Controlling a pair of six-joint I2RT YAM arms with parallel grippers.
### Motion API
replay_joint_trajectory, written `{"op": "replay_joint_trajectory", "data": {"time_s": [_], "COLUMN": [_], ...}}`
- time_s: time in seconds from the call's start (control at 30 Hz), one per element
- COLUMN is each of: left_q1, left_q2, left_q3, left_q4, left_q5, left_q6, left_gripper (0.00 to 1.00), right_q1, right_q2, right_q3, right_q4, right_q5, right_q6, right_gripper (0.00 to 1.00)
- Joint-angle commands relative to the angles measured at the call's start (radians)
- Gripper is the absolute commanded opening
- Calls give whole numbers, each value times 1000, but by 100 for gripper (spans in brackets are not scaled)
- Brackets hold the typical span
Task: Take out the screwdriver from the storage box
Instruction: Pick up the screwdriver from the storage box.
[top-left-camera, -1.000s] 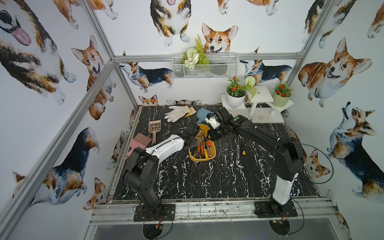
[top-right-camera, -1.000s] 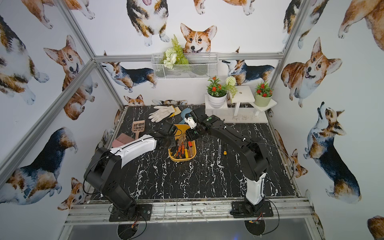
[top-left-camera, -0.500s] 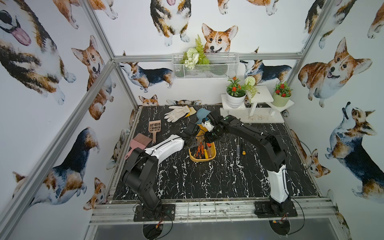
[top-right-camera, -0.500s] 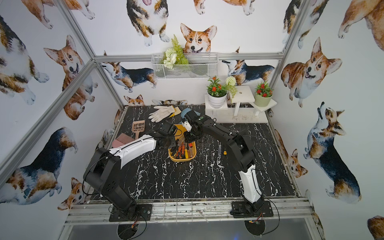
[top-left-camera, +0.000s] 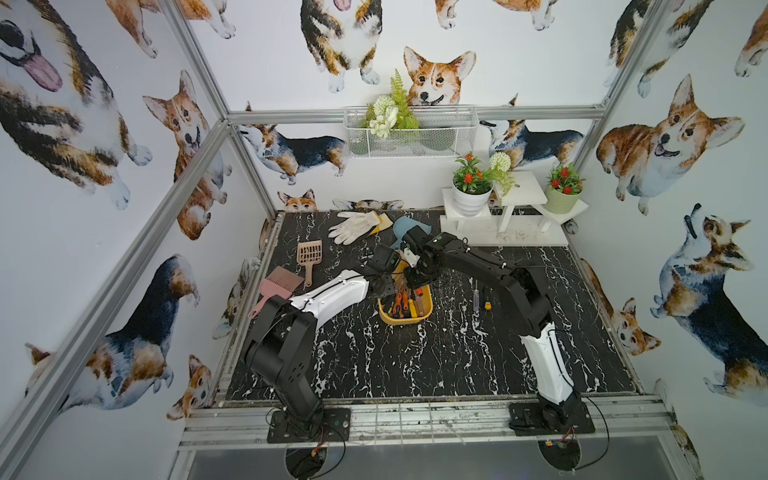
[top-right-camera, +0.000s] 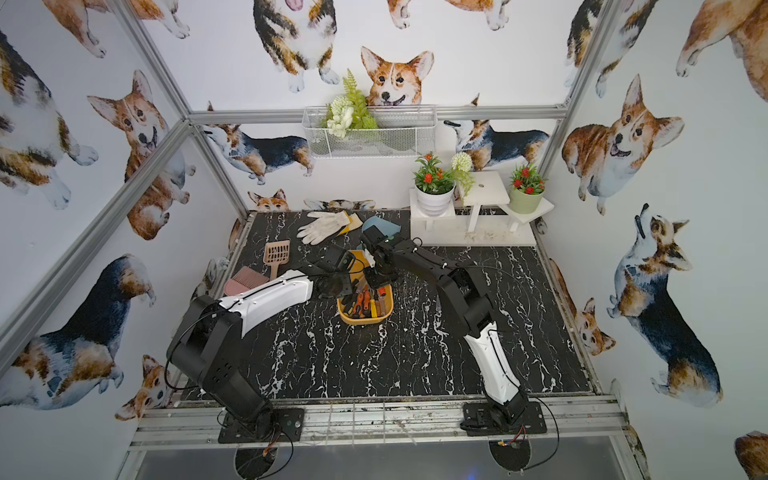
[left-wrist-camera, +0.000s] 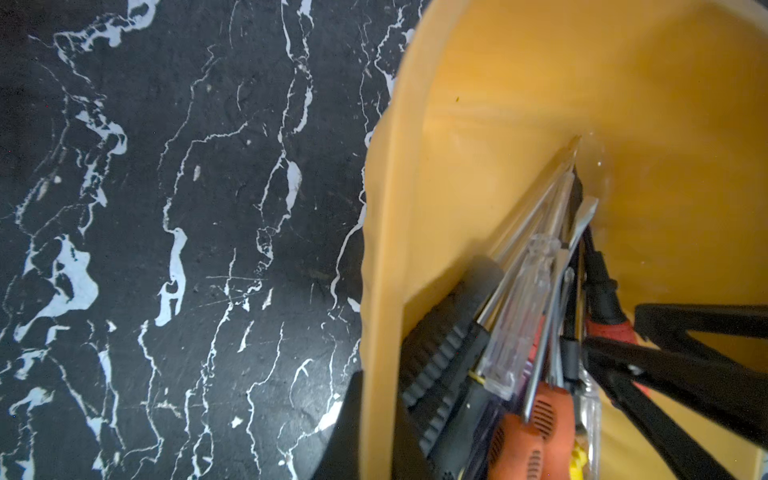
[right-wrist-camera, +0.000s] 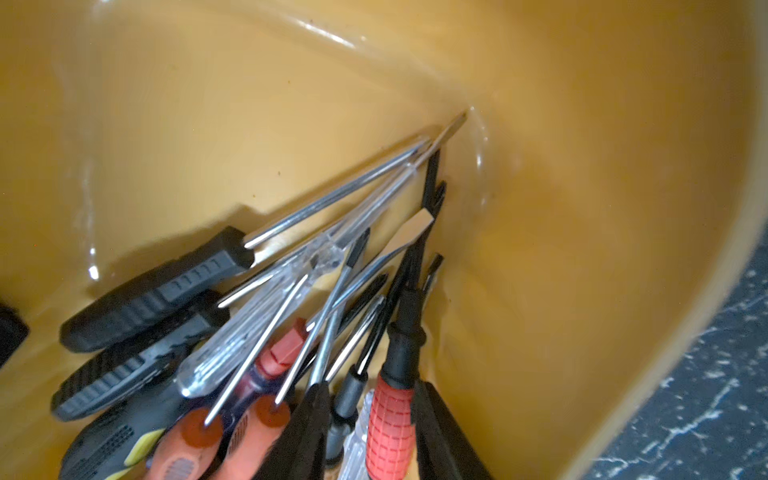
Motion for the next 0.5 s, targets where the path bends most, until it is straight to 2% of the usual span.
{"op": "replay_joint_trajectory", "data": {"time_s": [0.0,0.2,0.37,0.47], "left_q1": [0,0,-1,0], "left_q2": [-13,-13,-13,-13], "left_q3": [1,2,3,5], "left_q4": [60,59,58,60], "left_q5": [-7,-10,-12,-12], "left_q6": [-14,-17,-17,-17], "left_gripper": [0,0,0,0], "right_q1": [3,4,4,4], "right_q2": [19,49,57,49], "right_q3": [10,12,-5,-15], "right_q4": [-56,-80,-80,-71], "right_q5": [49,54,29,32], "right_q6": [37,76,90,94], "right_gripper": [40,38,30,29]}}
